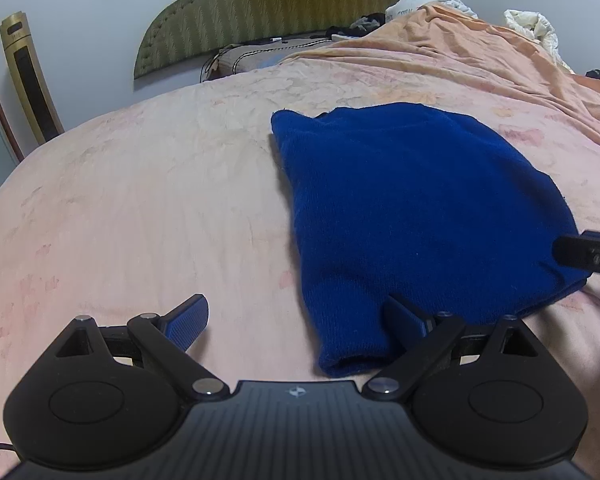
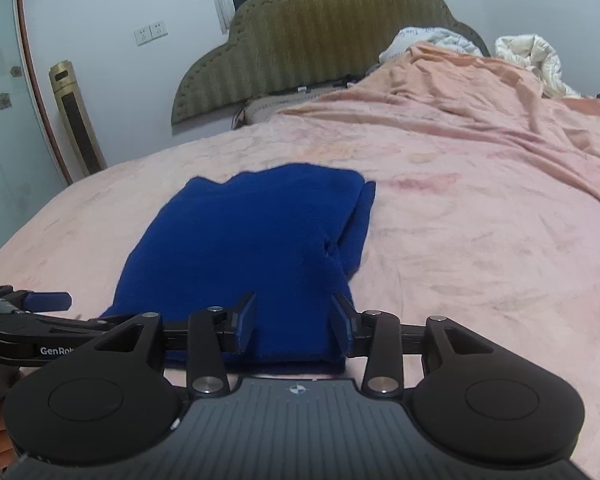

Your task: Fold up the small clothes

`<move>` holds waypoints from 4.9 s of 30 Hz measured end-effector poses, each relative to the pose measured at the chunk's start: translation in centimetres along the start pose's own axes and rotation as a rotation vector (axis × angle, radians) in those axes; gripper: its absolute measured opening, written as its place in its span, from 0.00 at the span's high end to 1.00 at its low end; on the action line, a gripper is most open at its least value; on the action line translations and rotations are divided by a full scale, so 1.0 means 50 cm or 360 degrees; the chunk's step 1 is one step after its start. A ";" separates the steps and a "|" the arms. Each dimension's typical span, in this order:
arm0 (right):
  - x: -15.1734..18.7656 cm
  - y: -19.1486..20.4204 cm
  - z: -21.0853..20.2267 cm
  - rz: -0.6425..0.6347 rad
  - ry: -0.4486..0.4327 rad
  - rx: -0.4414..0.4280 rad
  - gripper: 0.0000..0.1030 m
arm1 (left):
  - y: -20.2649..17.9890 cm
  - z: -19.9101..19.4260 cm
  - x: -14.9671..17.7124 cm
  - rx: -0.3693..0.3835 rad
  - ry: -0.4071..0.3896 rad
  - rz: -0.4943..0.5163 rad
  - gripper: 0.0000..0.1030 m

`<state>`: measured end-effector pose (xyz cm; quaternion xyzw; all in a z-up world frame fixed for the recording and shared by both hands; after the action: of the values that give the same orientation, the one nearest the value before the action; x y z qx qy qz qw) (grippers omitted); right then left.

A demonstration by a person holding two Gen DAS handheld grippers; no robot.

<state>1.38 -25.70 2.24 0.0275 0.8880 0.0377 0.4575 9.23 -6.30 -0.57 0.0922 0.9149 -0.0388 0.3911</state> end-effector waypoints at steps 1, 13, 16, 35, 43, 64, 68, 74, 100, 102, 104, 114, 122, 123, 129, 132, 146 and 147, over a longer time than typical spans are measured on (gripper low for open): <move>0.003 -0.001 0.005 0.0002 0.0019 0.0008 0.54 | 0.000 0.000 0.001 0.0000 0.0002 0.0000 0.07; 0.029 -0.025 0.015 0.0091 0.0089 -0.0009 0.49 | 0.003 -0.005 0.006 0.0032 0.0002 -0.0009 0.07; 0.033 -0.028 0.015 0.0106 0.0095 -0.0017 0.47 | 0.019 -0.016 -0.004 0.0117 -0.0026 -0.0055 0.07; -0.040 -0.201 0.172 0.0581 0.0104 -0.0518 0.27 | 0.122 0.205 -0.164 0.0692 0.0336 -0.0696 0.06; -0.089 -0.235 0.295 0.0658 0.0118 -0.0878 0.43 | 0.119 0.290 -0.229 0.0955 0.0338 -0.0837 0.06; -0.246 -0.138 0.343 0.0185 -0.0106 -0.0894 0.76 | 0.033 0.248 -0.322 0.0752 -0.0198 -0.0194 0.78; -0.277 -0.153 0.403 0.0241 -0.0037 -0.0691 0.68 | -0.001 0.290 -0.335 0.0422 -0.0163 -0.0047 0.74; -0.247 -0.191 0.358 0.0240 0.0031 -0.0308 0.45 | 0.039 0.209 -0.282 0.0419 -0.0200 -0.0069 0.37; -0.005 -0.172 0.103 0.0764 0.0143 -0.0875 0.84 | 0.148 0.039 -0.070 0.0706 0.0222 -0.0447 0.93; 0.010 -0.162 0.099 0.0701 0.0215 -0.0824 0.84 | 0.136 0.036 -0.065 0.0623 0.0204 -0.0341 0.93; 0.017 -0.163 0.090 0.0649 0.0251 -0.0732 0.81 | 0.136 0.017 -0.082 0.0577 0.0115 -0.0304 0.92; -0.144 -0.074 0.083 0.0126 -0.0106 -0.0377 0.54 | -0.013 0.117 -0.261 0.0371 -0.0162 -0.0071 0.58; -0.133 -0.119 0.247 0.0101 -0.0014 -0.0084 0.41 | 0.009 0.292 -0.260 0.0150 -0.0010 -0.0294 0.35; -0.124 -0.138 0.247 0.0183 -0.0034 -0.0122 0.40 | 0.011 0.288 -0.258 0.0159 -0.0012 -0.0314 0.35; -0.117 -0.135 0.220 0.0136 -0.0164 -0.0082 0.41 | -0.014 0.173 -0.214 0.0068 -0.0187 -0.0237 0.36; -0.127 -0.093 0.179 -0.0053 -0.0340 -0.0066 0.40 | -0.030 0.113 -0.168 0.0067 -0.0227 -0.0184 0.33; -0.113 -0.051 0.228 -0.0216 -0.0040 -0.0176 0.04 | -0.027 0.048 -0.030 -0.0036 -0.0197 -0.0059 0.28; -0.114 -0.061 0.232 -0.0163 -0.0034 -0.0168 0.04 | -0.024 0.040 -0.023 -0.0043 -0.0193 -0.0062 0.28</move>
<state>14.06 -28.72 -0.14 -0.0416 0.8801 0.0607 0.4690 11.17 -7.91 -1.13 0.0667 0.8916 -0.0396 0.4461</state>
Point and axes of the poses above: each gripper's, at about its wrist camera, not at the fingertips, and z roughly the way its jaws point, y to its left, x to its underside, the point moved 1 cm from there along z, roughly the way its jaws point, and after that the axes turned 10 degrees about -z, right-handed, at the moved point
